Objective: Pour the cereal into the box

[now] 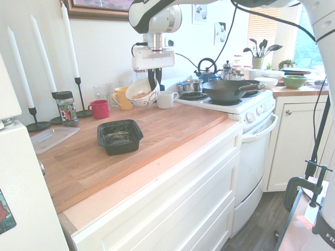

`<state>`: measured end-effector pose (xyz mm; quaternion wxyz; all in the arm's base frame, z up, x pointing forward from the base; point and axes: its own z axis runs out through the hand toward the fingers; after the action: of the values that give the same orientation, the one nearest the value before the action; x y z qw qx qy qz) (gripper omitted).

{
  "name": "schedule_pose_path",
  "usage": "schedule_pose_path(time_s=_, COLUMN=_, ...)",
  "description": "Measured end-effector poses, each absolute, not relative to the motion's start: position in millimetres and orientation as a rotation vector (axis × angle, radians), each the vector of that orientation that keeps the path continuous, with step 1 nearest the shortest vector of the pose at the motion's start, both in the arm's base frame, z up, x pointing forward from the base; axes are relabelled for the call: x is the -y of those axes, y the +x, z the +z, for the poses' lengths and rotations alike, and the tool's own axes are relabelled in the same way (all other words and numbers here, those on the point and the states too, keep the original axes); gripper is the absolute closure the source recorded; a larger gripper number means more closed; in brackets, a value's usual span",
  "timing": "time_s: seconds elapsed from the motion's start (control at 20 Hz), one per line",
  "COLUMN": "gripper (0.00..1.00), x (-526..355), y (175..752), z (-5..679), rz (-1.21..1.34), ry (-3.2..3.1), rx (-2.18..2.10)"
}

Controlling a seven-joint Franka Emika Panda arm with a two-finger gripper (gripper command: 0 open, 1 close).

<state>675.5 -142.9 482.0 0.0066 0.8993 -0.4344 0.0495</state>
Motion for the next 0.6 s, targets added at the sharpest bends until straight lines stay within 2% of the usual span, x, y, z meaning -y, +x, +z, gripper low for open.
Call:
schedule_pose_path(time_s=0.3, gripper=1.0, x=49, y=687, z=486, rz=0.28, ry=2.643, rx=1.166)
schedule_pose_path(time_s=0.6, gripper=1.0, x=2, y=692, z=482, rz=0.431, ry=2.454, rx=0.995)
